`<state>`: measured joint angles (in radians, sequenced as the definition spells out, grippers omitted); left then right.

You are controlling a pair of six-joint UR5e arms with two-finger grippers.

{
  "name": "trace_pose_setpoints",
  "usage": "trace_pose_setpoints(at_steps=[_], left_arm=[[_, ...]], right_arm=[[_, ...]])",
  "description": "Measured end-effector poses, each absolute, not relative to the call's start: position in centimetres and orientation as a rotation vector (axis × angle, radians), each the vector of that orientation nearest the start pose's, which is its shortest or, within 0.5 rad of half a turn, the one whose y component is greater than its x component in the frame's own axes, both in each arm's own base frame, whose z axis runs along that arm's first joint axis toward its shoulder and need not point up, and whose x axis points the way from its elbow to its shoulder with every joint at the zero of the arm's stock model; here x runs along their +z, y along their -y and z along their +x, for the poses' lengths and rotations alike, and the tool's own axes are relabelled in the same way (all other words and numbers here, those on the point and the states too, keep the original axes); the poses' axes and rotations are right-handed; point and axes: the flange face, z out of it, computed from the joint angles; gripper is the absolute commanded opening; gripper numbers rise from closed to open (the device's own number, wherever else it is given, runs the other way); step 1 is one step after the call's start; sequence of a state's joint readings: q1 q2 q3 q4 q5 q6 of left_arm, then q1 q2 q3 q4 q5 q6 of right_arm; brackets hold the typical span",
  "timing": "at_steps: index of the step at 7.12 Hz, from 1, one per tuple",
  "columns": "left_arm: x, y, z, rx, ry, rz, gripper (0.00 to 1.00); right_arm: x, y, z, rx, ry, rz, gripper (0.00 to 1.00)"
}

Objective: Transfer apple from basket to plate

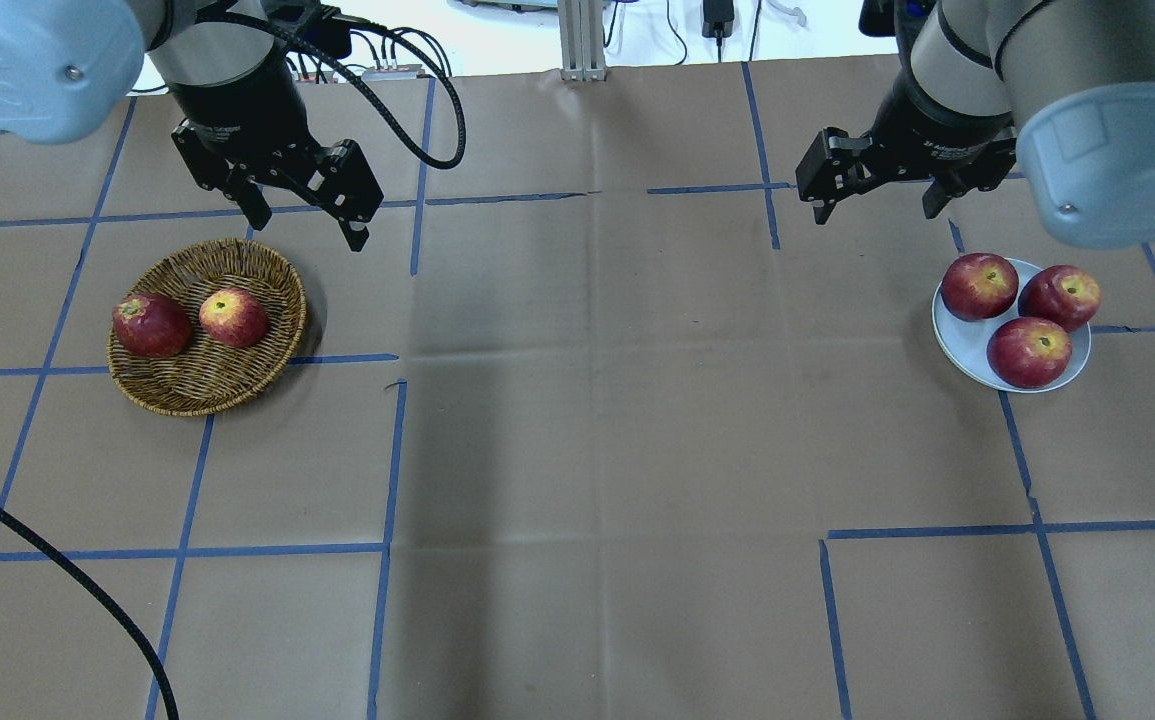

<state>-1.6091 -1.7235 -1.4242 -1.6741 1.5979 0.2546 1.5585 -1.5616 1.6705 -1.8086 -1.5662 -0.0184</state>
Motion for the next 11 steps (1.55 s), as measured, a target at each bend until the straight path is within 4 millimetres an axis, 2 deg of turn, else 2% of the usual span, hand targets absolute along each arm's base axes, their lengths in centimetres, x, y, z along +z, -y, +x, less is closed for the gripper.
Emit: trace_pose_setpoints(at_steps=[6,8,9,11], left_arm=[[47.7,53.6,-15.0,0.152,-3.087,0.448,0.99],[46.8,54.2,-13.7,0.153,-3.079,0.500,0.99],[45.1,55.3,-12.0,0.144,-3.067,0.586,0.99],[38.9,57.6,-4.7,0.118,-3.037,0.767,0.99]], right_arm=[[45.9,50.7,12.8,-0.202,-3.132,-0.010,1.00],[45.9,50.7,12.8,-0.202,-3.132,-0.010,1.00],[45.9,50.7,12.8,-0.202,-3.132,-0.010,1.00],[45.9,50.7,12.8,-0.203,-3.133,-0.010,1.00]])
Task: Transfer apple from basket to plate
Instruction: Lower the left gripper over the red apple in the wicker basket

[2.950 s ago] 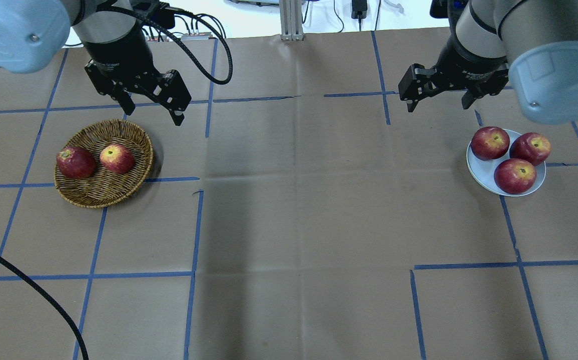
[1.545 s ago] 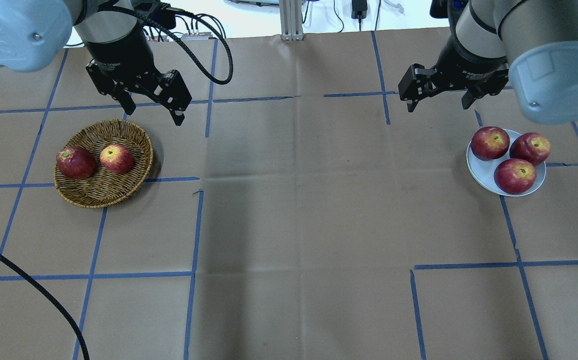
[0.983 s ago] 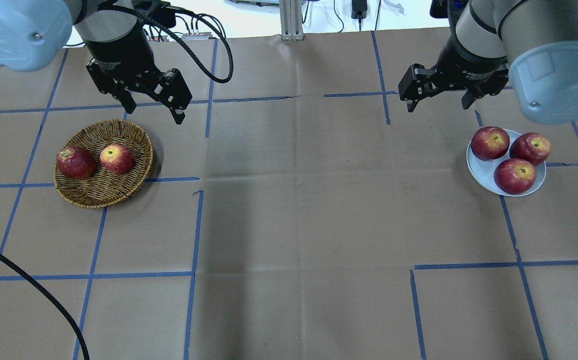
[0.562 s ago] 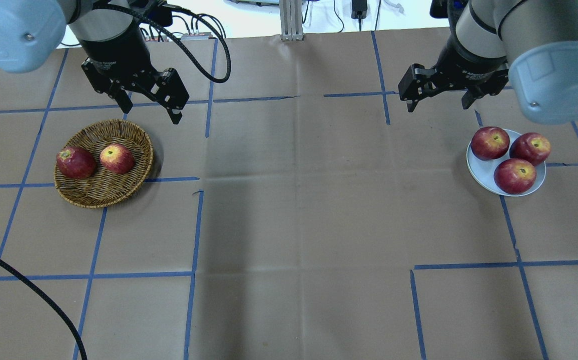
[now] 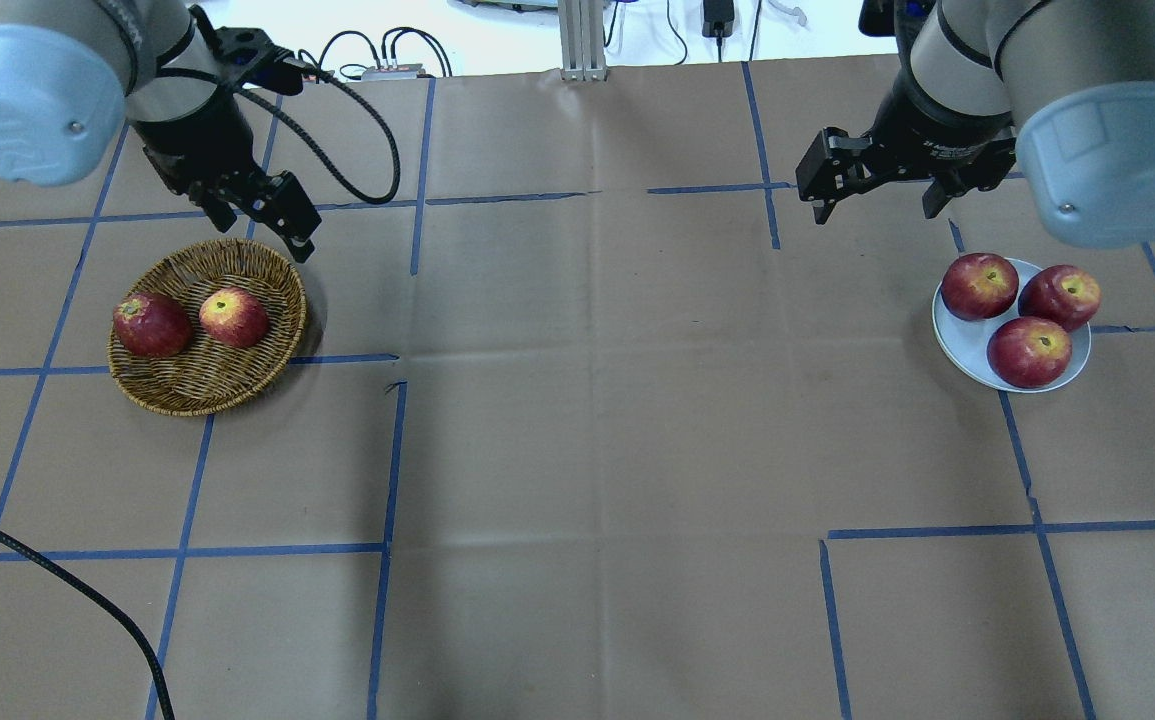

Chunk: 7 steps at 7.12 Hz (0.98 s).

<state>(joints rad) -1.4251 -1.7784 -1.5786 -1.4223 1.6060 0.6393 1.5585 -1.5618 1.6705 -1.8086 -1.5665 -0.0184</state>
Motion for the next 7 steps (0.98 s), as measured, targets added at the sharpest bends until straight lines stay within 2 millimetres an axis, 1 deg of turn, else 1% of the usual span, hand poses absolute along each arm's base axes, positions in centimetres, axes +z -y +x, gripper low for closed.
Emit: trace_pose_setpoints(at_steps=[1,2,3,4,5,7], left_arm=[[36.4,58.0,-1.1,0.079,-3.007,0.858,0.99],[34.2,58.4,1.9,0.043,-2.971,0.940,0.99],[32.1,59.0,4.1,0.044,-2.951,1.005,0.99],[30.2,59.3,5.4,0.067,-2.950,1.040,0.99],[28.7,59.5,6.0,0.090,-2.956,1.060,0.99],[25.7,60.1,6.5,0.120,-2.963,1.088,0.99]], right_arm=[[45.9,50.7,12.7,-0.203,-3.133,-0.010,1.00],[45.9,50.7,12.7,-0.203,-3.133,-0.010,1.00],[45.9,50.7,12.7,-0.202,-3.133,-0.010,1.00],[45.9,50.7,12.7,-0.202,-3.133,-0.010,1.00],[45.9,50.7,12.8,-0.203,-3.133,-0.010,1.00],[45.9,50.7,12.8,-0.203,-3.133,-0.011,1.00]])
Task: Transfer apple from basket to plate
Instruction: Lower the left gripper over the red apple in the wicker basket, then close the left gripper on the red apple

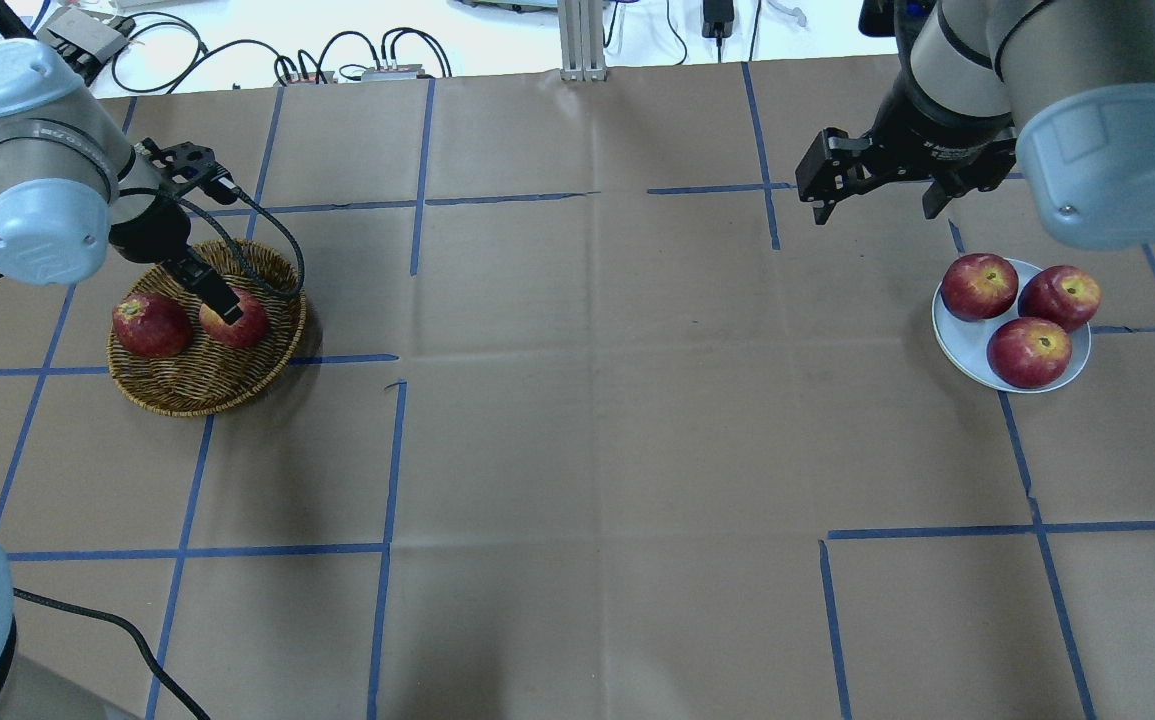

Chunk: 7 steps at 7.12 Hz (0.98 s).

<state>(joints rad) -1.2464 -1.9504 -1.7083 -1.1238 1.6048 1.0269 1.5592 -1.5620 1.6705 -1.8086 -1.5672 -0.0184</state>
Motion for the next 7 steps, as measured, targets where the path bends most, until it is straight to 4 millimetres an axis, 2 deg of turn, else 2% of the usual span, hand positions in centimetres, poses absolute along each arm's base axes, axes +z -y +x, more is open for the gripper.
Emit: trace_pose_setpoints(at_steps=[2,4,6,7], left_arm=[[22.7,61.2,6.9,0.103,-2.958,1.091,0.99],[21.2,61.8,7.2,0.090,-2.953,1.088,0.99],[19.6,61.1,7.0,0.113,-2.962,1.090,0.99],[18.5,60.4,6.7,0.114,-2.962,1.090,0.92]], right_arm=[[45.9,50.7,12.8,-0.202,-3.133,-0.010,1.00],[45.9,50.7,12.8,-0.202,-3.133,-0.010,1.00],[45.9,50.7,12.7,-0.202,-3.133,-0.010,1.00],[45.9,50.7,12.8,-0.202,-3.133,-0.010,1.00]])
